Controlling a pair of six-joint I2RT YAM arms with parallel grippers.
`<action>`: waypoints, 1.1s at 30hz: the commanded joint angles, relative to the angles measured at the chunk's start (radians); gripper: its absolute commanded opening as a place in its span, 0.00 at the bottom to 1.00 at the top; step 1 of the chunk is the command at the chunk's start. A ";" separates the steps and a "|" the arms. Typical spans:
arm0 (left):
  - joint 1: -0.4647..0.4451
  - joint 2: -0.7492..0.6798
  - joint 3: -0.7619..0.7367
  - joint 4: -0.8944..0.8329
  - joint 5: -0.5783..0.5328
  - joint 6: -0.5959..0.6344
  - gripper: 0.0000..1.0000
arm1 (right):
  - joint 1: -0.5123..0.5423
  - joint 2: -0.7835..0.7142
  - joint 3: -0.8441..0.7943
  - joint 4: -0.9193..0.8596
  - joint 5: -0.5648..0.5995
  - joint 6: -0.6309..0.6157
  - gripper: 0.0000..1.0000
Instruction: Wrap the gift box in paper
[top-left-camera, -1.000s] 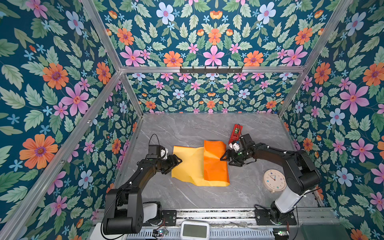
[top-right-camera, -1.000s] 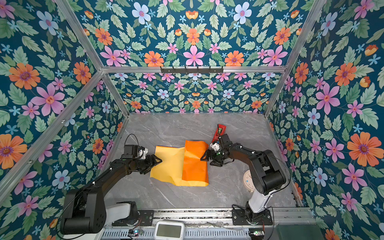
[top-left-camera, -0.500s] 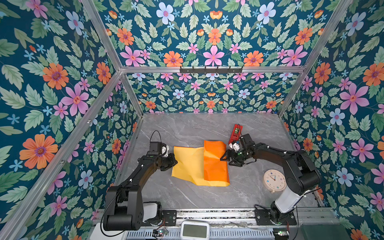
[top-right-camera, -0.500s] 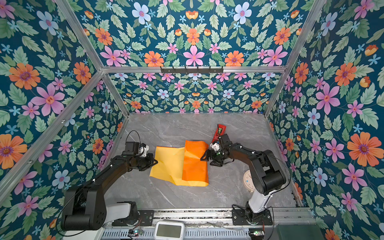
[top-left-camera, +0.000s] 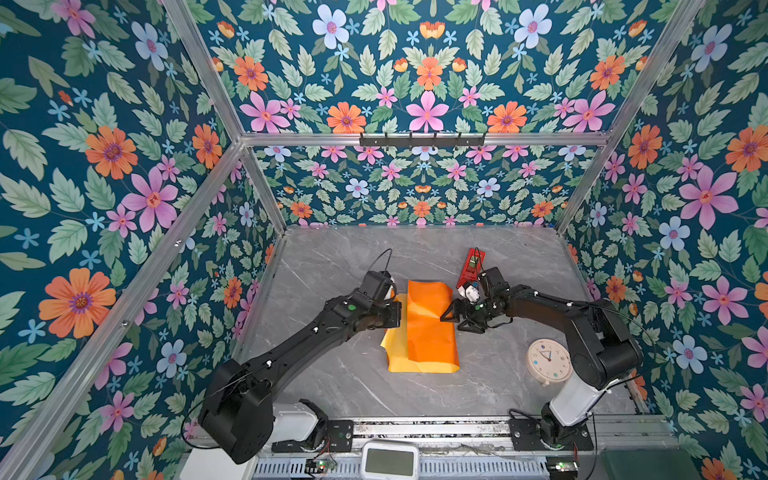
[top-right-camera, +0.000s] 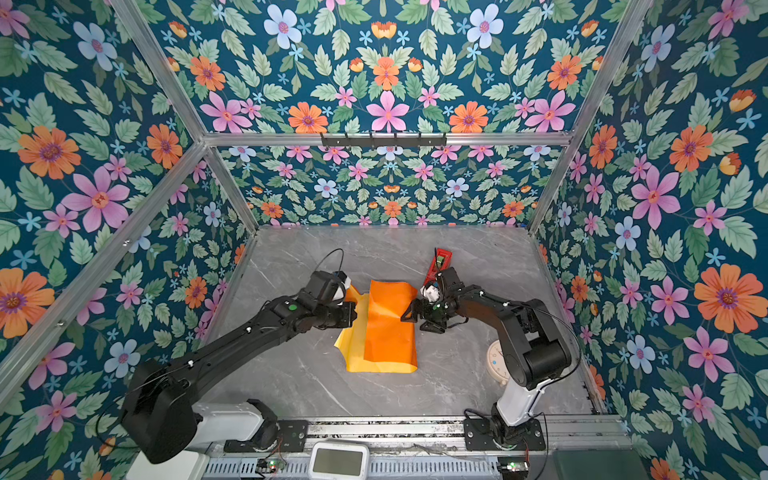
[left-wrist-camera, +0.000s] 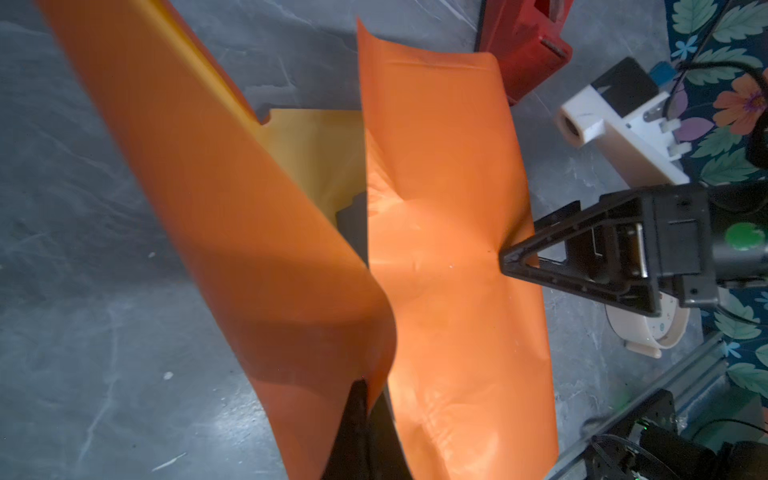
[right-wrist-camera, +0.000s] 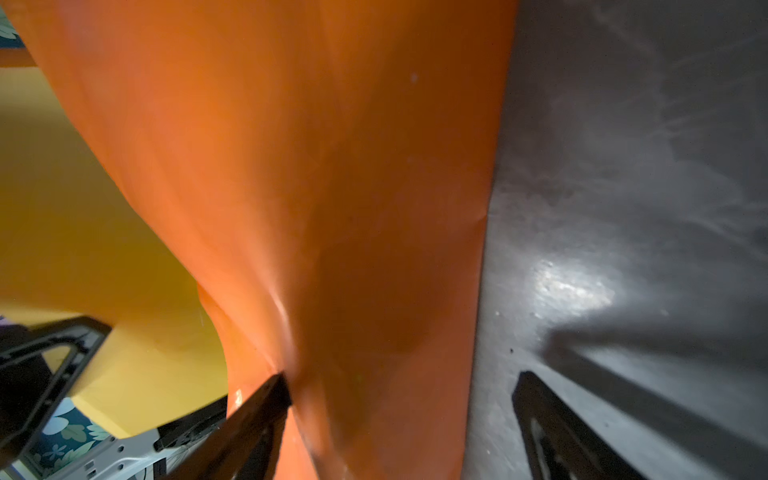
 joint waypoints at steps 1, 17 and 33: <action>-0.069 0.049 0.063 -0.072 -0.150 -0.040 0.00 | 0.003 0.020 -0.011 -0.108 0.212 -0.005 0.85; -0.259 0.232 0.245 -0.209 -0.314 -0.014 0.00 | 0.007 0.020 -0.003 -0.115 0.213 -0.005 0.85; -0.278 0.351 0.323 -0.233 -0.235 0.054 0.00 | 0.010 0.011 0.002 -0.120 0.213 -0.005 0.85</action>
